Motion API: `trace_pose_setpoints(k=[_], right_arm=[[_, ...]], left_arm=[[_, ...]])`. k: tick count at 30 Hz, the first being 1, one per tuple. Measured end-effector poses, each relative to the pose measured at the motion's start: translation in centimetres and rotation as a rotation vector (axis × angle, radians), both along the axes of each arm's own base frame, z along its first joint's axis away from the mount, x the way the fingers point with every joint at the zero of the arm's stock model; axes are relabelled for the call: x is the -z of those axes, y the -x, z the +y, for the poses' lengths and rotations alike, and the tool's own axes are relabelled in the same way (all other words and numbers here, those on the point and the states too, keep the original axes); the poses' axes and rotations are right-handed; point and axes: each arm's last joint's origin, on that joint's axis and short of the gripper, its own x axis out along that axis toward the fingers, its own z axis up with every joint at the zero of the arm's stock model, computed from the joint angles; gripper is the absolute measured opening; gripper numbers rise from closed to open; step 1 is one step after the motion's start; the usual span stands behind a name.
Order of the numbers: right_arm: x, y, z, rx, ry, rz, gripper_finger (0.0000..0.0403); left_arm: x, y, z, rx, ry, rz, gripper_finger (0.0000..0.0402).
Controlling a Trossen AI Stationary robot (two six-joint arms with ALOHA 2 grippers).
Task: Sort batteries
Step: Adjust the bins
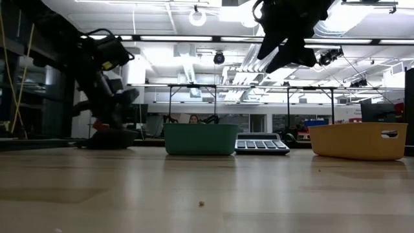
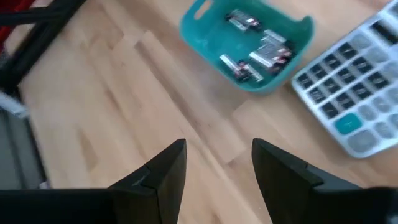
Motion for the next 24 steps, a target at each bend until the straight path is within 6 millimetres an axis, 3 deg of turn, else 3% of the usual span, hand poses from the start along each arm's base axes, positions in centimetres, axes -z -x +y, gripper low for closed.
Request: trace_pose_setpoints(k=[5, 9, 12, 16, 21, 24], right_arm=[[0.2, 0.0, -1.1, 0.114, 0.108, 0.024, 0.0177], [1.9, -0.8, -4.3, 0.246, 0.127, 0.084, 0.0167], [4.4, -2.0, -6.6, 0.238, 0.141, 0.169, 0.0125], [7.9, -3.8, -8.8, 0.188, 0.171, 0.223, 0.0019], [10.7, -5.1, -10.8, 0.204, 0.136, 0.211, 0.0003], [11.6, -5.5, -10.8, 0.191, 0.117, 0.219, 0.0002]], left_arm=[[-2.8, -1.3, 1.4, 0.099, 0.009, -0.119, 0.0], [-4.9, -3.3, 0.5, 0.236, -0.019, -0.186, 0.0], [-5.3, -4.6, -1.5, 0.329, 0.006, -0.2, 0.0], [-4.6, -5.5, -4.9, 0.386, 0.074, -0.162, 0.0], [-3.0, -5.5, -9.2, 0.388, 0.117, -0.152, 0.0], [-1.7, -4.9, -11.3, 0.347, 0.151, -0.158, 0.0]])
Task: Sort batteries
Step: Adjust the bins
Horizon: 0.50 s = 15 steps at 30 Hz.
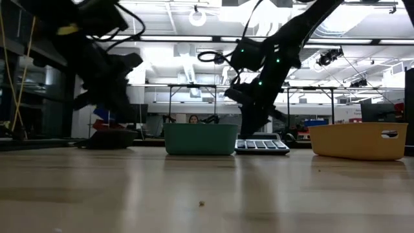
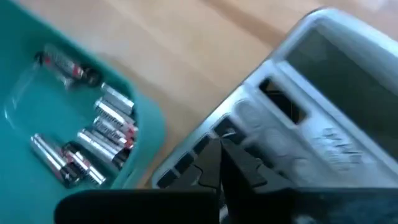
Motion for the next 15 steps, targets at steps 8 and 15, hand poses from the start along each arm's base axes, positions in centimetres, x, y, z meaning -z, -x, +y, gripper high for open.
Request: trace_pose_setpoints(k=[8, 15], right_arm=[[-0.5, -2.0, 1.4, -0.062, 0.07, -0.136, 0.0], [-0.5, -2.7, 4.0, -0.079, 0.005, -0.164, 0.0]], left_arm=[[1.5, 1.2, -4.3, 0.026, 0.062, -0.022, 0.0], [1.4, 1.6, -5.4, 0.046, 0.048, -0.037, 0.0]])
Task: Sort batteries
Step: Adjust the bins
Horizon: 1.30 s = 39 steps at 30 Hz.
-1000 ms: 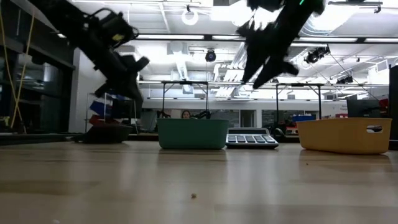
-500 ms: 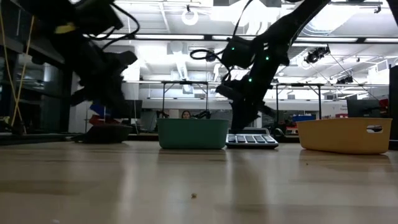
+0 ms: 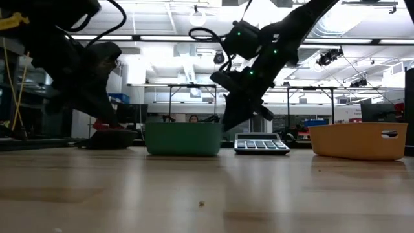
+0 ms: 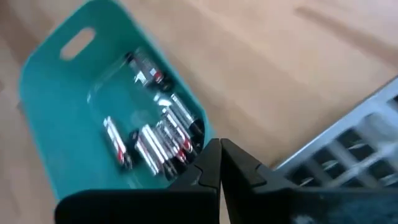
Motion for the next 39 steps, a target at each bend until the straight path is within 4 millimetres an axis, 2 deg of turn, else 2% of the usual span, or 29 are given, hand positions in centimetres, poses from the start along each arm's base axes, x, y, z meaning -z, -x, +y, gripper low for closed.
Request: trace_pose_setpoints(k=[5, 9, 14, 18, 21, 24, 27, 32, 39], right_arm=[[0.0, -0.3, 2.0, -0.018, 0.004, -0.003, 0.0], [-0.5, -0.2, 2.3, -0.009, 0.021, -0.013, 0.0], [-1.1, 0.0, 1.7, -0.005, -0.015, -0.034, 0.0], [-1.0, 0.2, 1.5, -0.011, -0.045, -0.015, 0.0], [-0.9, 0.2, 2.2, -0.062, -0.09, -0.008, 0.0], [-0.8, 0.1, 4.2, -0.167, -0.122, 0.005, 0.0], [-0.8, 0.0, 6.3, -0.246, -0.11, 0.018, 0.0], [-0.2, -0.1, 7.8, -0.234, -0.052, 0.04, 0.0], [0.2, -0.1, 6.6, -0.102, 0.029, 0.066, 0.0]], left_arm=[[-0.6, 0.2, 0.3, -0.005, -0.043, -0.028, 0.0], [-2.0, 0.9, 1.6, -0.026, -0.128, -0.042, 0.0], [-4.2, 2.0, 5.3, -0.181, -0.319, -0.047, 0.0], [-4.6, 0.6, 9.7, -0.195, -0.355, -0.092, 0.0], [-3.9, -0.9, 12.5, -0.134, -0.329, -0.133, 0.0], [-2.5, -2.2, 14.6, -0.131, -0.298, -0.064, 0.0], [-1.1, -4.1, 16.0, -0.019, -0.278, -0.003, 0.0], [1.1, -7.3, 16.9, 0.176, -0.246, 0.035, 0.0], [2.5, -9.1, 16.5, 0.272, -0.177, 0.044, 0.0]])
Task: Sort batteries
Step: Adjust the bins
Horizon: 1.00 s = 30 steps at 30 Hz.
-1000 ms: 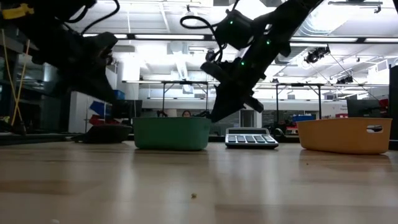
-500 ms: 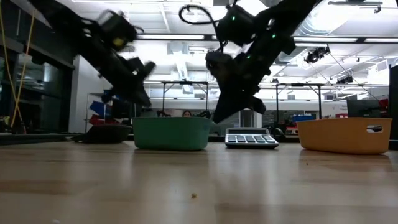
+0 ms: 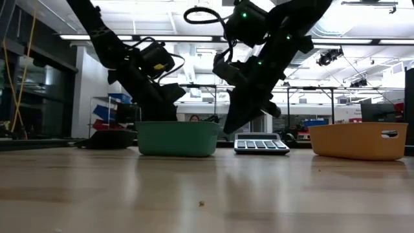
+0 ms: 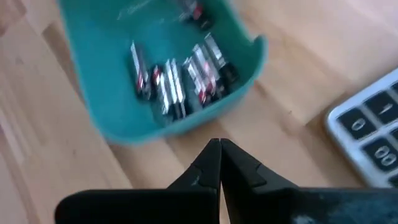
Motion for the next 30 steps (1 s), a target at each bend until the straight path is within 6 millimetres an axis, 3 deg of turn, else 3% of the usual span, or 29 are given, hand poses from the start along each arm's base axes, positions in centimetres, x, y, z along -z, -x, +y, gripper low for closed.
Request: trace_pose_setpoints(k=[8, 12, 15, 19, 25, 30], right_arm=[[-0.4, -0.5, -1.8, 0.028, 0.0, -0.065, 0.0], [-0.6, -0.7, -1.9, 0.006, -0.019, -0.097, 0.0], [-0.5, 0.1, -1.9, 0.001, -0.027, -0.017, 0.0], [-2.3, 3.3, -2.4, 0.068, 0.057, 0.177, 0.0], [-5.9, 11.0, -3.0, 0.206, 0.123, 0.455, 0.0], [-4.5, 16.4, -3.1, 0.372, -0.021, 0.547, 0.0]], left_arm=[[0.4, -0.1, -2.7, 0.078, 0.064, 0.078, 0.0], [0.4, -0.2, -3.2, 0.086, 0.055, 0.096, 0.0], [0.4, -0.1, -3.1, 0.071, 0.028, 0.115, 0.0], [-0.4, 0.9, -1.7, 0.03, -0.017, 0.138, 0.0], [-3.1, 2.5, 0.5, -0.058, -0.099, 0.093, 0.0], [-6.0, 3.5, 1.0, -0.108, -0.137, -0.022, 0.0]])
